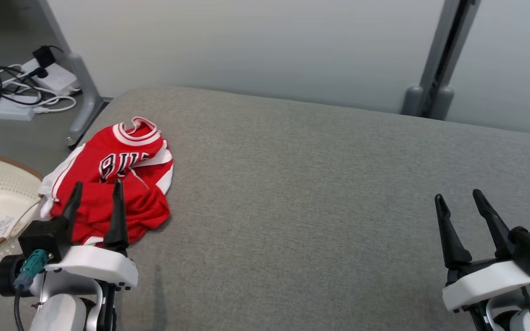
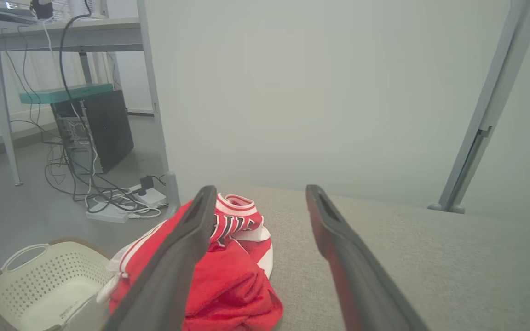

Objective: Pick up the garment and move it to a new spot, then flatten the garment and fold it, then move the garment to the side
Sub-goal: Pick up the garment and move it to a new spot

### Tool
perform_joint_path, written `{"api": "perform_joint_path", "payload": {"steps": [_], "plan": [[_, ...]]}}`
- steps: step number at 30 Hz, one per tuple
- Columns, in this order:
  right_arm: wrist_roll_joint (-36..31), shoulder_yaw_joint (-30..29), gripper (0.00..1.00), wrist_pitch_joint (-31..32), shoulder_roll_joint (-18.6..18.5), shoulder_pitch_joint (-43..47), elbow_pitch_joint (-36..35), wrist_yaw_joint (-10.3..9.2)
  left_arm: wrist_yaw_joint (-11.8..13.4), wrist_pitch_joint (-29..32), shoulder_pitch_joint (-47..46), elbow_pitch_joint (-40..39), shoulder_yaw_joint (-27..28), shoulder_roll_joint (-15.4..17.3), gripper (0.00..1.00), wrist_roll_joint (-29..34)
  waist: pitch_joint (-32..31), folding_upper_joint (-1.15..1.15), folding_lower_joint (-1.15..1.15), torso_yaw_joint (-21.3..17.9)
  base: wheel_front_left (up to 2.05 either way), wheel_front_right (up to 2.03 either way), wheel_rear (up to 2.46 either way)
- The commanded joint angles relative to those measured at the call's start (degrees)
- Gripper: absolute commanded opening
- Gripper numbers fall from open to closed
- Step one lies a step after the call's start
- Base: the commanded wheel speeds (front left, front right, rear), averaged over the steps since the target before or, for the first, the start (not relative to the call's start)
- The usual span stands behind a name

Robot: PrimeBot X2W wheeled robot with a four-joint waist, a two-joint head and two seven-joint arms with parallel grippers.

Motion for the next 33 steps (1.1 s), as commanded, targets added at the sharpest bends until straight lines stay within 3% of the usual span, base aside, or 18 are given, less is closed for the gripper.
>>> {"api": "perform_joint_path", "payload": {"steps": [1,12,33], "plan": [[0.11,-0.03,1.0,0.17,-0.1,-0.5,-0.2,0.0,0.37,-0.29,-0.92,0.05,0.42,0.26,1.0,-0.3,0.73,0.0,0.0,3.48,0.0,0.0,0.0],[0.39,1.44,1.0,-0.27,0.13,-1.92,-0.25,0.0,1.05,-1.53,0.03,-0.18,2.49,1.16,1.0,-2.13,1.37,0.0,0.0,9.94,0.0,0.0,0.0],[-0.16,2.1,1.0,-0.29,0.29,-1.56,-0.91,0.0,1.53,-0.45,-2.3,-0.92,2.12,1.8,1.0,-3.15,1.67,0.0,0.0,10.8,0.0,0.0,0.0]]}}
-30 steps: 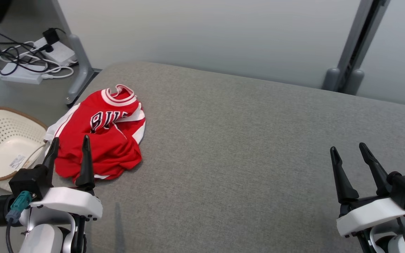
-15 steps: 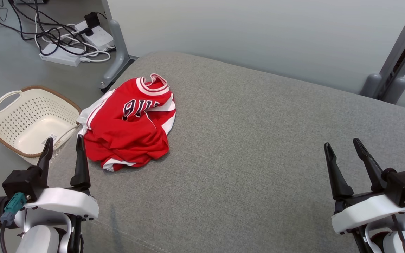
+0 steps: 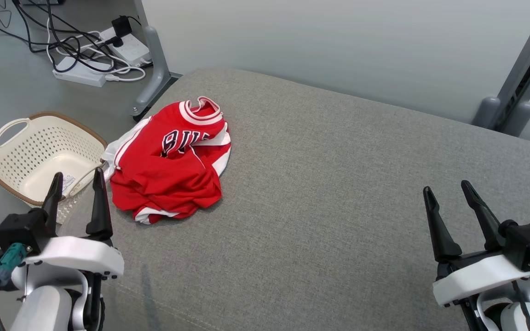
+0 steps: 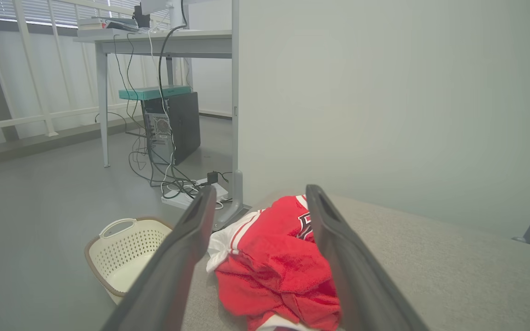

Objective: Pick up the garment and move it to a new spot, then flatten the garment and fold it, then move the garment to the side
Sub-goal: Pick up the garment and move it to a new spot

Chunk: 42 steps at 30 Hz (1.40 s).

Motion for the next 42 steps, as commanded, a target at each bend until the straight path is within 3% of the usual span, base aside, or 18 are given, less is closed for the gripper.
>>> {"api": "perform_joint_path", "payload": {"steps": [1,10,19,24,31,32,33,34,42], "plan": [[-0.18,0.04,1.0,0.05,-0.14,-0.1,-0.41,0.0,0.01,0.35,-1.81,-0.47,0.24,0.73,1.0,0.02,0.2,0.0,0.0,-0.25,0.0,0.0,0.0],[-0.38,1.12,1.0,0.68,-0.63,-2.05,-1.74,0.0,-2.12,7.36,-11.62,3.52,0.0,2.93,1.0,-2.13,2.79,0.0,0.0,-3.87,0.0,0.0,0.0],[-0.75,1.85,1.0,1.46,-1.95,-5.23,-2.97,0.0,-5.21,14.01,-21.77,23.15,0.7,3.84,1.0,-6.37,10.27,0.0,0.0,-10.21,0.0,0.0,0.0],[-0.67,2.08,1.0,1.35,-2.51,-7.07,-3.45,0.0,-6.66,15.35,-26.3,34.31,1.34,4.16,1.0,-8.15,14.21,0.0,0.0,-11.88,0.0,0.0,0.0],[-0.66,2.34,1.0,0.93,-2.79,-9.19,-3.25,0.0,-6.56,15.95,-30.32,45.54,2.19,4.3,1.0,-9.6,17.5,0.0,0.0,-12.75,0.0,0.0,0.0],[-0.65,2.32,1.0,0.81,-2.78,-9.35,-3.1,0.0,-6.73,15.61,-30.75,46.57,2.26,4.3,0.6,-9.83,17.7,0.0,0.0,-12.73,0.0,0.0,0.0],[-0.63,2.34,1.0,0.7,-2.74,-9.51,-2.95,0.0,-6.96,15.3,-31.12,47.49,2.26,4.29,0.12,-9.9,17.85,0.0,0.0,-12.7,0.0,0.0,0.0],[-0.62,2.36,1.0,0.59,-2.71,-9.69,-2.81,0.0,-7.08,14.67,-31.56,48.24,2.3,4.46,0.0,-9.88,17.97,0.0,0.0,-12.64,0.0,0.0,0.0],[-1.56,2.13,1.0,0.13,-2.74,-9.84,-1.74,0.0,-7.63,5.33,-35.89,49.49,2.76,6.42,0.0,-9.08,16.93,0.0,0.0,-11.5,0.0,0.0,0.0]]}}
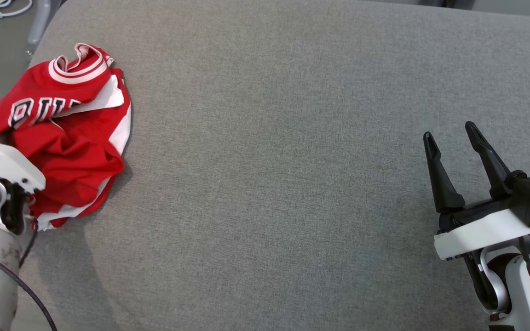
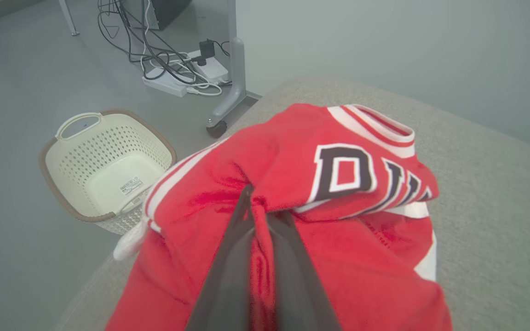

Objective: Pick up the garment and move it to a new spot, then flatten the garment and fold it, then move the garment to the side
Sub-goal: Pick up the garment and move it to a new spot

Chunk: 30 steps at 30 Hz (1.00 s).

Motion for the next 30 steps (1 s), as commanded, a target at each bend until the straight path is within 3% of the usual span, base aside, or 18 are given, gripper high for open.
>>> {"api": "perform_joint_path", "payload": {"steps": [1,7,15,21,30], "plan": [[-0.42,-0.11,1.0,-0.45,-0.06,-0.22,0.19,0.0,-0.04,-1.91,-1.76,-0.62,0.18,0.99,0.0,0.45,-0.81,0.0,0.0,0.42,0.0,0.0,0.0],[-0.31,-0.45,1.0,-1.11,0.58,1.58,1.43,0.0,-0.49,-8.75,-3.3,-3.96,1.13,2.83,0.0,0.45,-5.07,0.0,0.0,0.56,0.0,0.0,0.0],[0.31,-0.86,1.0,-1.44,1.58,4.07,1.9,0.0,0.15,-11.46,1.09,-13.08,0.66,3.08,0.0,1.48,-10.49,0.0,0.0,-0.24,0.0,0.0,0.0],[0.56,-1.31,1.0,-1.33,2.24,6.11,1.07,0.0,2.68,-10.71,9.38,-27.19,-0.48,2.37,0.0,2.57,-13.44,0.0,0.0,-2.11,0.0,0.0,0.0],[0.62,-1.48,1.0,-0.8,3.07,7.99,-0.78,0.0,9.46,-4.07,25.59,-55.54,-2.64,0.42,0.0,3.56,-15.15,0.0,0.0,-8.59,0.0,0.0,0.0]]}}
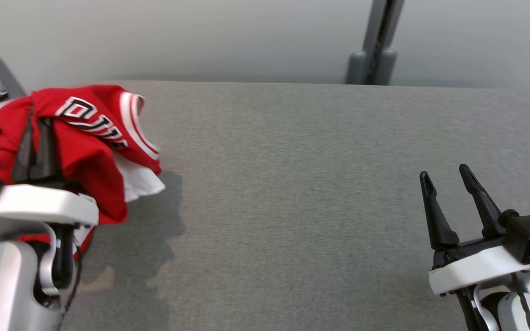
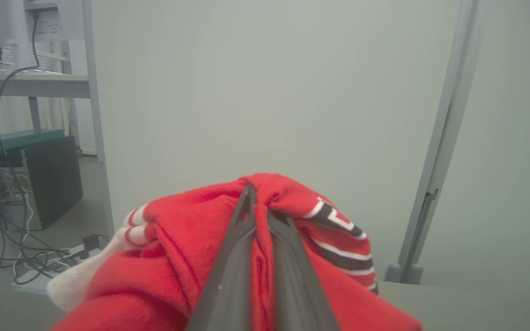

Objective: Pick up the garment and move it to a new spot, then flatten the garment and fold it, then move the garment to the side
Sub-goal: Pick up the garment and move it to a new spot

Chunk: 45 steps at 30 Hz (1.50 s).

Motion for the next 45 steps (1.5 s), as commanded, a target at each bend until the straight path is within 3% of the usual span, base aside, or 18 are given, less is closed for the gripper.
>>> {"api": "perform_joint_path", "payload": {"steps": [1,6,14,22,32,33,34,39,45], "plan": [[0.06,-0.12,1.0,0.2,-0.05,0.41,-0.28,0.0,0.74,0.46,1.05,-1.91,-0.24,-0.07,0.0,0.26,-0.47,0.0,0.0,-2.44,0.0,0.0,0.0],[0.49,-0.07,1.0,0.18,0.19,0.61,-0.54,0.0,2.98,3.5,5.88,-9.68,-2.63,-1.96,0.0,0.48,-0.15,0.0,0.0,-7.91,0.0,0.0,0.0],[0.85,0.43,1.0,0.0,0.46,-0.83,-1.21,0.0,1.87,5.55,4.94,-9.65,-8.0,-5.84,0.0,-0.59,2.51,0.0,0.0,-18.53,0.0,0.0,0.0],[2.39,0.88,1.0,-0.94,0.66,-1.38,-1.3,0.0,-2.92,6.74,-2.83,1.79,-15.72,-11.03,0.0,-0.82,6.83,0.0,0.0,-28.35,0.0,0.0,0.0],[4.64,1.19,1.0,-2.82,0.69,-2.06,0.01,0.0,-8.8,4.75,-10.13,19.81,-20.72,-13.99,0.0,-1.32,9.96,0.0,0.0,-31.39,0.0,0.0,0.0],[4.68,1.13,1.0,-2.91,0.69,-2.04,0.27,0.0,-9.39,4.61,-10.49,21.43,-21.41,-14.15,0.36,-1.34,9.96,0.0,0.0,-31.24,0.0,0.0,0.0],[4.74,1.05,1.0,-2.91,0.69,-2.08,0.49,0.0,-9.95,4.01,-11.05,22.62,-21.99,-14.28,0.98,-0.99,9.9,0.0,0.0,-30.99,0.0,0.0,0.0],[4.29,0.57,1.0,-3.18,0.67,-2.25,1.08,0.0,-11.82,1.08,-11.67,25.64,-24.16,-15.13,1.0,-1.47,8.75,0.0,0.0,-28.35,0.0,0.0,0.0],[3.4,-0.72,1.0,-2.47,0.64,-1.71,0.8,0.0,-12.51,-4.45,-9.04,22.11,-24.86,-14.85,1.0,-1.02,6.85,0.0,0.0,-22.96,0.0,0.0,0.0]]}}
